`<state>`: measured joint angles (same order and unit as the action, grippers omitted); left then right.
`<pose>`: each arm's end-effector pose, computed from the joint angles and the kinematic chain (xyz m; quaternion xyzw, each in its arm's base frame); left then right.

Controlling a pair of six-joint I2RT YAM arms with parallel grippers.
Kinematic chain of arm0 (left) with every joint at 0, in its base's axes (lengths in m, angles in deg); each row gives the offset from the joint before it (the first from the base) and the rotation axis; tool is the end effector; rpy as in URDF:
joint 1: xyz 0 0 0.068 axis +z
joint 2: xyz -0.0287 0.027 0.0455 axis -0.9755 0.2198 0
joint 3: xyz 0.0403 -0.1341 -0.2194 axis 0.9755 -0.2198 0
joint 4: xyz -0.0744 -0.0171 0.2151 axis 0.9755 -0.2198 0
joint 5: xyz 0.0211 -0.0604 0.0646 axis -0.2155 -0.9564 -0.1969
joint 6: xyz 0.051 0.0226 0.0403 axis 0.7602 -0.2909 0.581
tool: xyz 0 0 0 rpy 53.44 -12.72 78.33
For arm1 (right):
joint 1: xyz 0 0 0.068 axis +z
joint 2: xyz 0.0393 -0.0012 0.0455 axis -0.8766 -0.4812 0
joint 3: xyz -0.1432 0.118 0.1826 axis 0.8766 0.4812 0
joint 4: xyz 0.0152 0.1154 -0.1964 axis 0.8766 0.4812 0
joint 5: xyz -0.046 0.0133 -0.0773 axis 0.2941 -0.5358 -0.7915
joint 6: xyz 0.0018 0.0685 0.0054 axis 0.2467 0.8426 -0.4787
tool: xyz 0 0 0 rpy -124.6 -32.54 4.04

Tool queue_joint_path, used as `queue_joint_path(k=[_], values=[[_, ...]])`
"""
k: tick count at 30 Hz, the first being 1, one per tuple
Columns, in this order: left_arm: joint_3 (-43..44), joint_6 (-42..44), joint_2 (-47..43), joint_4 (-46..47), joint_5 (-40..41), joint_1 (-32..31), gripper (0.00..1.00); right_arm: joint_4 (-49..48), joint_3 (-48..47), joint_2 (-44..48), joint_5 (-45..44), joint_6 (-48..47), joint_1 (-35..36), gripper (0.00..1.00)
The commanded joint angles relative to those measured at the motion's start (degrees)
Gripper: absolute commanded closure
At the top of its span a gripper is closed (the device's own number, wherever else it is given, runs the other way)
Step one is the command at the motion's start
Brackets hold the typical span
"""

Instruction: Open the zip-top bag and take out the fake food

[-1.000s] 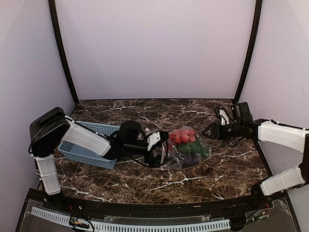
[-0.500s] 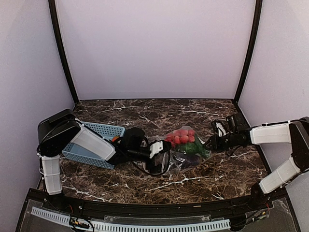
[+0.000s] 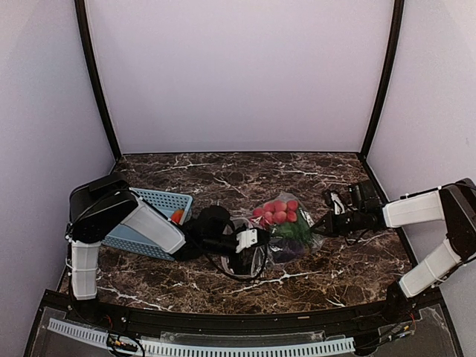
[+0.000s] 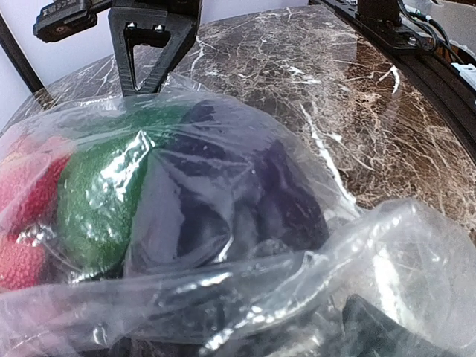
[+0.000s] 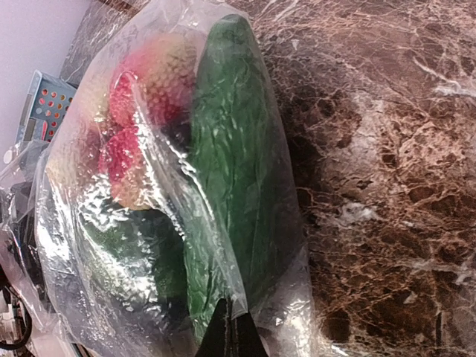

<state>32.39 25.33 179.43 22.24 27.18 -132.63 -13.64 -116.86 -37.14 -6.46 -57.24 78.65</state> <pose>0.2062 -0.3415 0.1223 0.6303 0.5298 -0.3162 0.4711 0.2287 0.1026 0.1444 -0.0713 0.9027 0.3537 0.2345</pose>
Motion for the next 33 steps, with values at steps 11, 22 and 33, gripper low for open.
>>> queue_joint_path(k=[11,22,33], values=[[5.23,1.69,3.2,3.6,2.71,-1.36,0.01,-2.72,0.84,-2.31,0.97,2.4,4.39,1.0],[-2.0,-0.65,-1.58,5.55,3.29,-1.17,0.31,-1.14,1.65,1.22,-1.37,2.0,0.46,1.0],[-8.77,-0.32,-6.85,3.47,7.34,1.11,0.47,0.51,1.61,4.11,-2.45,1.36,-3.16,1.0]])
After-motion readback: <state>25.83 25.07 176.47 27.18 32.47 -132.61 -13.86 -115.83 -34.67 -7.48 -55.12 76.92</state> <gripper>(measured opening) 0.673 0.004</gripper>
